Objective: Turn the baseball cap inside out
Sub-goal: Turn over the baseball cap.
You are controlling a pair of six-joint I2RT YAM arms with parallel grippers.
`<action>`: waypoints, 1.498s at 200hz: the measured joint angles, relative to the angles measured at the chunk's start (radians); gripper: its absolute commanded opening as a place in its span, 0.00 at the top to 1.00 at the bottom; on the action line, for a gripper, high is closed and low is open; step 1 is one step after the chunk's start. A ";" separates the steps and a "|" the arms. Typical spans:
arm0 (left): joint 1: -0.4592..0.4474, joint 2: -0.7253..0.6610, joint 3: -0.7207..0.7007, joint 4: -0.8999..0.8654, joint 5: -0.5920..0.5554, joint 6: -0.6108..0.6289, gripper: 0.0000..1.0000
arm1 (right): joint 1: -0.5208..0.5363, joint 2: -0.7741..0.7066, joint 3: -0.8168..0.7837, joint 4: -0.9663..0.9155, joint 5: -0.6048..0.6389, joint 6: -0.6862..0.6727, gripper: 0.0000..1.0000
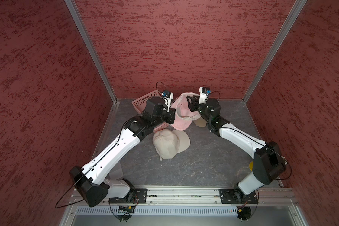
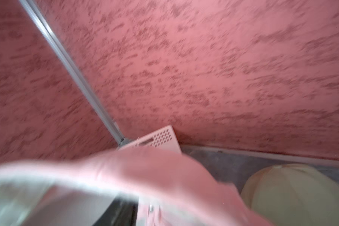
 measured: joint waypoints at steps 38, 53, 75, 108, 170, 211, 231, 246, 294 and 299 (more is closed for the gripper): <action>0.091 0.016 0.100 -0.074 0.011 -0.048 1.00 | 0.033 -0.101 0.007 -0.190 -0.203 -0.134 0.40; 0.108 0.028 0.139 -0.105 0.034 -0.064 0.99 | 0.041 -0.157 -0.014 -0.220 -0.240 -0.181 0.43; 0.143 0.074 0.211 -0.182 0.124 -0.081 0.99 | 0.041 -0.208 -0.023 -0.255 -0.281 -0.274 0.46; 0.135 0.140 0.267 -0.282 0.210 -0.053 1.00 | 0.037 -0.192 -0.009 -0.365 -0.323 -0.412 0.57; 0.116 0.141 0.312 -0.397 0.350 0.017 1.00 | 0.035 -0.076 0.165 -0.718 -0.446 -0.719 0.71; 0.150 0.141 0.360 -0.454 0.440 0.037 1.00 | 0.034 -0.075 0.163 -0.856 -0.531 -0.892 0.77; 0.180 0.141 0.360 -0.469 0.477 0.036 1.00 | 0.029 -0.082 0.144 -0.902 -0.570 -0.952 0.78; 0.202 0.141 0.359 -0.484 0.520 0.032 1.00 | 0.027 -0.089 0.134 -0.926 -0.595 -0.980 0.77; 0.224 0.141 0.349 -0.496 0.611 0.005 1.00 | 0.042 -0.099 0.135 -0.985 -0.649 -1.044 0.75; 0.225 0.141 0.349 -0.500 0.618 0.004 1.00 | 0.048 -0.097 0.135 -0.993 -0.649 -1.050 0.74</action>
